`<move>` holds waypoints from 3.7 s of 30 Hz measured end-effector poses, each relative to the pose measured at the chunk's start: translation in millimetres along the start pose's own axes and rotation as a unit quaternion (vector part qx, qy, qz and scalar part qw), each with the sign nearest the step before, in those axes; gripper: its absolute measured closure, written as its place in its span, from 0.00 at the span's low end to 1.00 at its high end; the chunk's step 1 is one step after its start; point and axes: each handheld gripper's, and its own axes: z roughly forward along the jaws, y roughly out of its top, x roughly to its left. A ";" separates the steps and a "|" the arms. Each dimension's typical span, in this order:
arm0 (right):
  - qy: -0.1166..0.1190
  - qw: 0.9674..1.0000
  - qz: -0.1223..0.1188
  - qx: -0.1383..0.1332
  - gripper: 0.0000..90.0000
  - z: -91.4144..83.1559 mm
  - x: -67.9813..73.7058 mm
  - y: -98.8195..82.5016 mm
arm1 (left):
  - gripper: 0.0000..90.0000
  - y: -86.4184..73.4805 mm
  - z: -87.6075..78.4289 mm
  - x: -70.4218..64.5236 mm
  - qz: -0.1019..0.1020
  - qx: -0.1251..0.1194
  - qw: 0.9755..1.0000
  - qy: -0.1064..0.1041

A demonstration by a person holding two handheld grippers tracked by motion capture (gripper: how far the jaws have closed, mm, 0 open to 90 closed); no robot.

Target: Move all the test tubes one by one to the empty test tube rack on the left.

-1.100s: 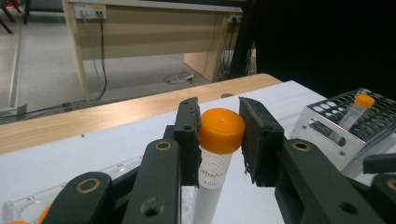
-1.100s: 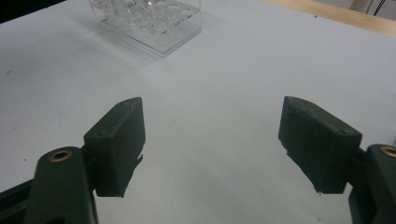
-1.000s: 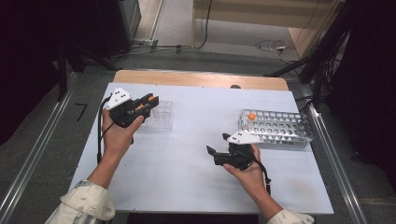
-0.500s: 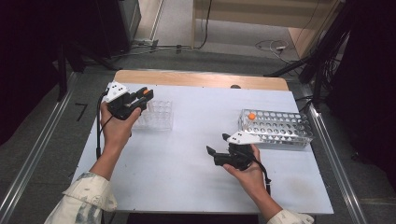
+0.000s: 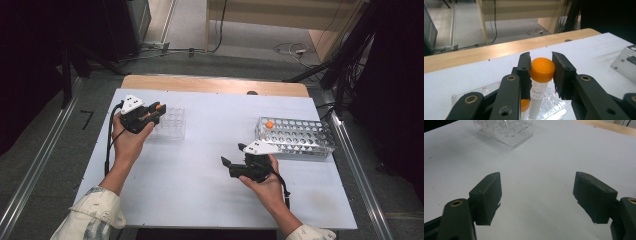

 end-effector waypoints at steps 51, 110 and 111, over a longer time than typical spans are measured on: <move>-0.012 1.000 0.010 -0.012 0.24 -17.0 -10.1 -1.2 | 0.26 -21.6 -27.8 -45.2 -0.003 0.016 0.998 -0.055; -0.148 0.985 0.072 -0.049 0.49 -14.9 -98.8 -6.2 | 0.26 -39.6 -26.2 -62.9 0.001 0.031 0.996 -0.087; -0.147 0.985 0.071 -0.049 0.50 -14.3 -98.6 -6.1 | 0.26 -39.6 -26.3 -62.7 0.001 0.031 0.996 -0.087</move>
